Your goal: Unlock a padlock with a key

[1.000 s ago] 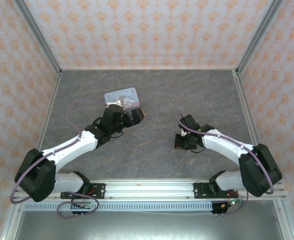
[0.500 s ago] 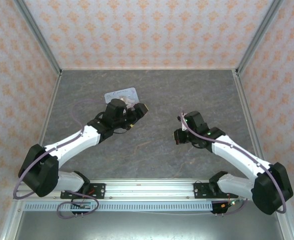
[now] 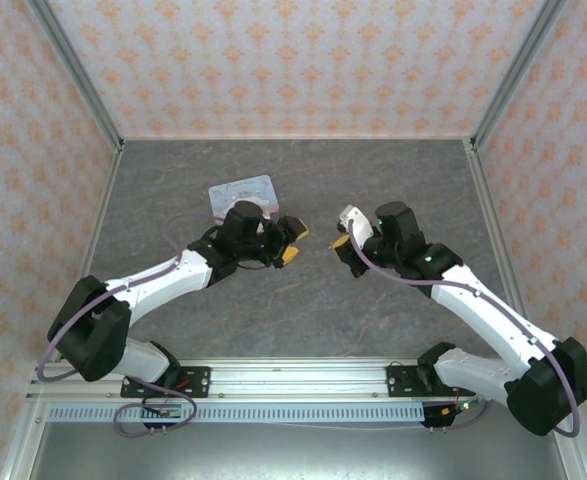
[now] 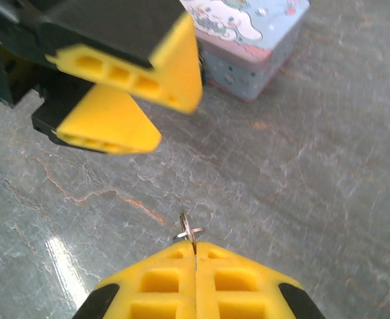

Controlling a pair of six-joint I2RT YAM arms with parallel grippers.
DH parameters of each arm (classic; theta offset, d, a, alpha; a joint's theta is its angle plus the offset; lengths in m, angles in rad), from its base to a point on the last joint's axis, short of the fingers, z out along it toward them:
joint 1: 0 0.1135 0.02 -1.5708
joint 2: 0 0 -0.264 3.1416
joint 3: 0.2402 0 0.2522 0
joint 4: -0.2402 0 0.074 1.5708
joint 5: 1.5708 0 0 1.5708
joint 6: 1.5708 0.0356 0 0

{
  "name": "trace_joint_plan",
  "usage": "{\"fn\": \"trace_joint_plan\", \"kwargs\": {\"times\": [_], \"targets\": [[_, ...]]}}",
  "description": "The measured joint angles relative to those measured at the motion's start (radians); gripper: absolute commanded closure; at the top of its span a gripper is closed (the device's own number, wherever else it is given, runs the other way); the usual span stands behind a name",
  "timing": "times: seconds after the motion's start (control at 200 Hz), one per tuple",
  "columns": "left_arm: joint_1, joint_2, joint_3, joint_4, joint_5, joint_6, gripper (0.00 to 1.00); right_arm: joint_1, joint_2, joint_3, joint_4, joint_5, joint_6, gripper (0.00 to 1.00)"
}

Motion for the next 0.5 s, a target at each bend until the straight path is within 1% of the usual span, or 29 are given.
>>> {"fn": "trace_joint_plan", "kwargs": {"times": [0.215, 0.38, 0.5], "targets": [[-0.035, 0.043, 0.016, 0.048, 0.030, -0.066, 0.46, 0.009, 0.001, 0.015, 0.003, -0.009, -0.147, 1.00], [-0.048, 0.068, 0.023, 0.067, 0.038, -0.097, 0.46, 0.025, 0.006, 0.015, 0.002, -0.005, -0.211, 1.00], [-0.062, 0.085, 0.034, 0.086, 0.045, -0.114, 0.47, 0.058, 0.022, 0.016, 0.002, 0.018, -0.248, 1.00]]}}
